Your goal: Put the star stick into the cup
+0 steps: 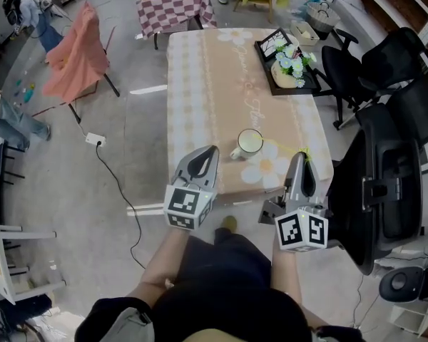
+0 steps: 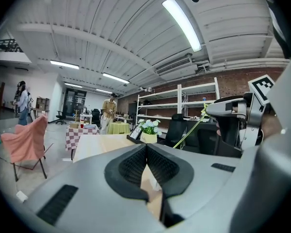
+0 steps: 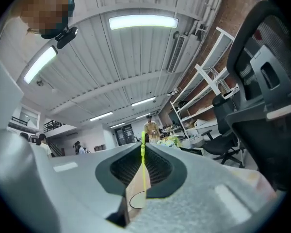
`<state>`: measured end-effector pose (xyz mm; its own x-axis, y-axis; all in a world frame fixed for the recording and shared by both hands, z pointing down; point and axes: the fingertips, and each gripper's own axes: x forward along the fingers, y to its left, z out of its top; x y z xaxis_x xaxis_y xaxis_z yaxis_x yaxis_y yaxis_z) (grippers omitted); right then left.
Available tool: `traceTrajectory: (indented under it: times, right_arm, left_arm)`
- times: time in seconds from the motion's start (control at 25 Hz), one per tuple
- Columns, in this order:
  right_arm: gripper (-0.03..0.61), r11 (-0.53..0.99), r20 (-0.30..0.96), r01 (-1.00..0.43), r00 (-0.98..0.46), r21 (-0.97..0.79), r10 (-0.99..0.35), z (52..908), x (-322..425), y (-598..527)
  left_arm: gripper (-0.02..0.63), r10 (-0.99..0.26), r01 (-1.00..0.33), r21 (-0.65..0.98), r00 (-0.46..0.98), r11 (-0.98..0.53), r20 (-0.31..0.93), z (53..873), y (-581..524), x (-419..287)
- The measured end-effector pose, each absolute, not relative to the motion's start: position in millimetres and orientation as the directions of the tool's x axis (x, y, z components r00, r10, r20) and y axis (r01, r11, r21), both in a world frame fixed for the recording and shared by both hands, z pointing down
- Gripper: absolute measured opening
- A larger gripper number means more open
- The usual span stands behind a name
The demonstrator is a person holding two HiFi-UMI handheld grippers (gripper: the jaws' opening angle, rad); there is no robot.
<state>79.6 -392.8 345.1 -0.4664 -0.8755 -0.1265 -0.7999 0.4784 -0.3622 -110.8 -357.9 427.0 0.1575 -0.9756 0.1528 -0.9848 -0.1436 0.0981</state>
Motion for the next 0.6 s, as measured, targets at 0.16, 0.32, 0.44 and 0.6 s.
traceTrajectory:
  times: [0.16, 0.32, 0.44, 0.6]
  right_arm:
    - [0.018, 0.491, -0.100, -0.787, -0.492, -0.374, -0.865, 355.6, 71.0, -401.9]
    - [0.017, 0.496, -0.071, -0.778, -0.511, -0.385, -0.857, 366.7, 65.8, -410.9]
    - [0.018, 0.499, -0.051, -0.774, -0.523, -0.389, -0.851, 374.9, 63.6, -418.3]
    - [0.017, 0.502, -0.026, -0.769, -0.538, -0.396, -0.843, 385.1, 59.4, -425.5]
  left_arm:
    - [0.012, -0.977, -0.988, 0.108, 0.125, -0.108, 0.171, 436.3, -358.9, -120.2]
    - [0.012, -0.977, -0.990, 0.118, 0.103, -0.082, 0.185, 445.1, -362.0, -124.5]
    - [0.012, -0.977, -0.990, 0.123, 0.091, -0.068, 0.191, 450.4, -365.2, -126.8]
    - [0.012, -0.976, -0.990, 0.132, 0.068, -0.042, 0.206, 458.2, -367.3, -132.0]
